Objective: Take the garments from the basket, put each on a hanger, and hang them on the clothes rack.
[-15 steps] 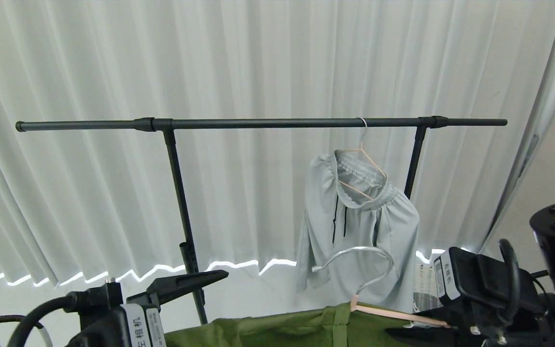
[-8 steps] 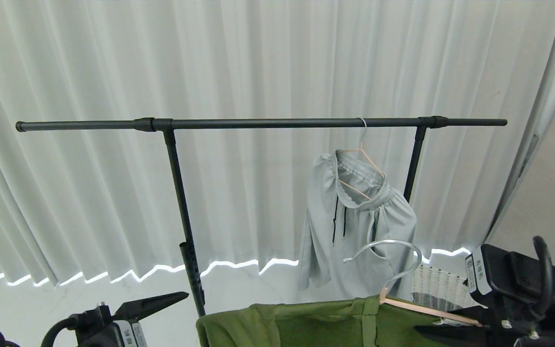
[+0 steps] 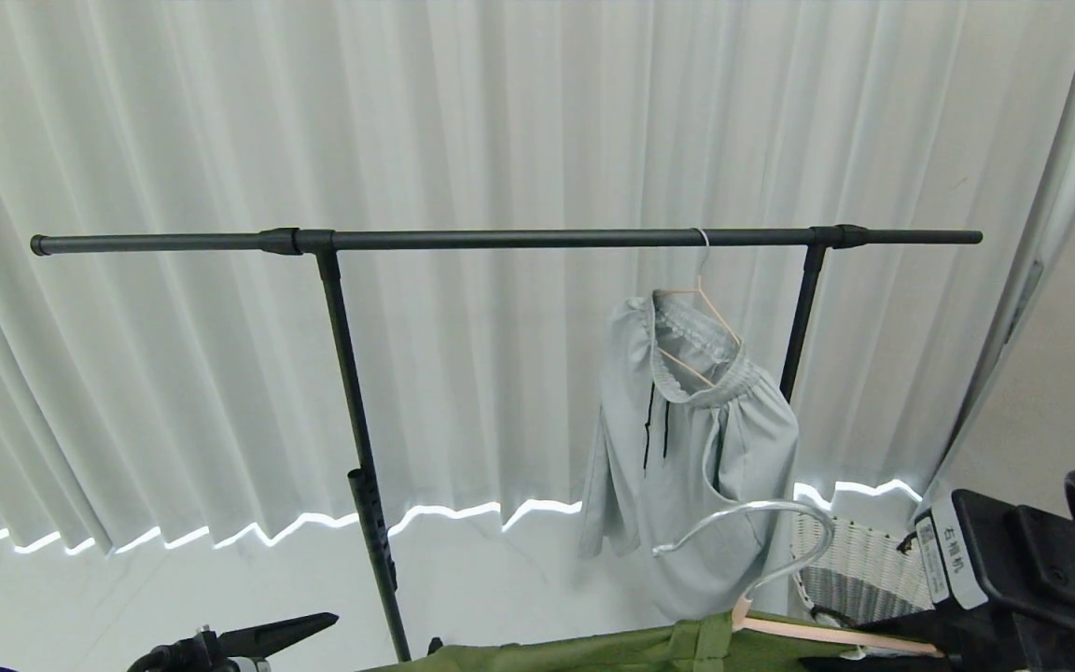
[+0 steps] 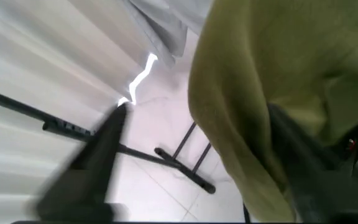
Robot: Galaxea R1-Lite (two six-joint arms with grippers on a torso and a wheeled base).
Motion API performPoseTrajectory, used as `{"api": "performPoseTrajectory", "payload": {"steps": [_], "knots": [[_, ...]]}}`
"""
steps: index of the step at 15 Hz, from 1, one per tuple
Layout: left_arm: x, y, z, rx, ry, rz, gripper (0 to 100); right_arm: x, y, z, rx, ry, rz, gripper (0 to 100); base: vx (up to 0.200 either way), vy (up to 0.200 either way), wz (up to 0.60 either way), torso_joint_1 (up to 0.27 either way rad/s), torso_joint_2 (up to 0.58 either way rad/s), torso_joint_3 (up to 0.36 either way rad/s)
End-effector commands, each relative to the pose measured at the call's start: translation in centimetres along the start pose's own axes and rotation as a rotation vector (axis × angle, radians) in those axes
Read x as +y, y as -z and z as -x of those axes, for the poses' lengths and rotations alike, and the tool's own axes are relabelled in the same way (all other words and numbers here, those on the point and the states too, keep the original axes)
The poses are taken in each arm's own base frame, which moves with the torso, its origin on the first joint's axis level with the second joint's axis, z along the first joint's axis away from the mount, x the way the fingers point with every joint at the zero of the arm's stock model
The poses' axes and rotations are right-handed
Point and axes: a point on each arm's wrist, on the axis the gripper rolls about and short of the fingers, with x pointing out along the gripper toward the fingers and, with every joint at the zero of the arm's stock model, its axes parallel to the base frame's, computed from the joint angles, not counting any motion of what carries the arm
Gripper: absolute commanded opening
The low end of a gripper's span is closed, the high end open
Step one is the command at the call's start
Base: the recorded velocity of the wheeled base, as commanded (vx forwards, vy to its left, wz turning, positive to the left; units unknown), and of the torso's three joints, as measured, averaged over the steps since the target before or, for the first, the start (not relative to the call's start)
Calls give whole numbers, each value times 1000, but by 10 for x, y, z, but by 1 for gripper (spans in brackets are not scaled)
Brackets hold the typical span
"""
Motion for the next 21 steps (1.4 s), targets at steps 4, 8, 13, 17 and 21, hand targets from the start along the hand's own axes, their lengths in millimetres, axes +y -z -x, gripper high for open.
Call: {"api": "performPoseTrajectory", "payload": {"steps": [4,8,13,17,21], "knots": [[3,11,0,63,-48,20,0,2,3,8,16,40,0,0,0,0,0,0,0,0],[10,24,2,158,-178,61,0,1,11,20,63,102,-26,0,0,0,0,0,0,0],[16,22,-3,210,-248,72,0,-4,14,24,71,143,-50,0,0,0,0,0,0,0],[21,13,0,164,-286,56,100,-7,15,21,87,169,-62,0,0,0,0,0,0,0],[20,13,8,118,-300,61,100,-9,16,20,101,187,-67,0,0,0,0,0,0,0]]}}
